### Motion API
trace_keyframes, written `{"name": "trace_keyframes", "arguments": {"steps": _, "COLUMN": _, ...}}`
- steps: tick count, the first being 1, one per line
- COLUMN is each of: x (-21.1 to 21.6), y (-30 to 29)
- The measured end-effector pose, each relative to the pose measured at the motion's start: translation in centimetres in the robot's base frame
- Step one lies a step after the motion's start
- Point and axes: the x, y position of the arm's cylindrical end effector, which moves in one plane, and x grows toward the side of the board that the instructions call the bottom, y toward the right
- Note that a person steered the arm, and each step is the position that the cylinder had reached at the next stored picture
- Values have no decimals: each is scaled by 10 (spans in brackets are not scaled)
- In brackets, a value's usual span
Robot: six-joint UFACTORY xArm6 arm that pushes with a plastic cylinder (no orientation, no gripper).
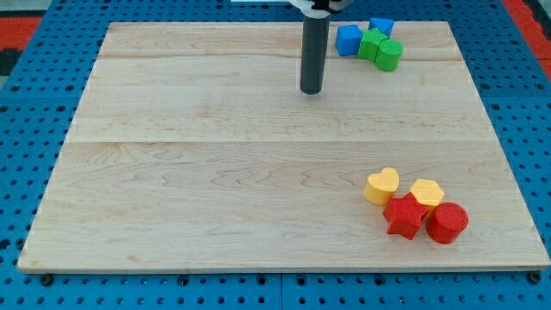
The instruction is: Slide the blue cube and blue triangle to the left
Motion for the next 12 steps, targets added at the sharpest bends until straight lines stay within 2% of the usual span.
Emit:
{"name": "trace_keyframes", "arguments": {"steps": 1, "x": 16, "y": 44}}
{"name": "trace_keyframes", "arguments": {"steps": 3, "x": 24, "y": 68}}
{"name": "trace_keyframes", "arguments": {"steps": 4, "x": 31, "y": 99}}
{"name": "trace_keyframes", "arguments": {"steps": 7, "x": 78, "y": 173}}
{"name": "trace_keyframes", "arguments": {"steps": 9, "x": 78, "y": 230}}
{"name": "trace_keyframes", "arguments": {"steps": 10, "x": 54, "y": 282}}
{"name": "trace_keyframes", "arguments": {"steps": 12, "x": 31, "y": 297}}
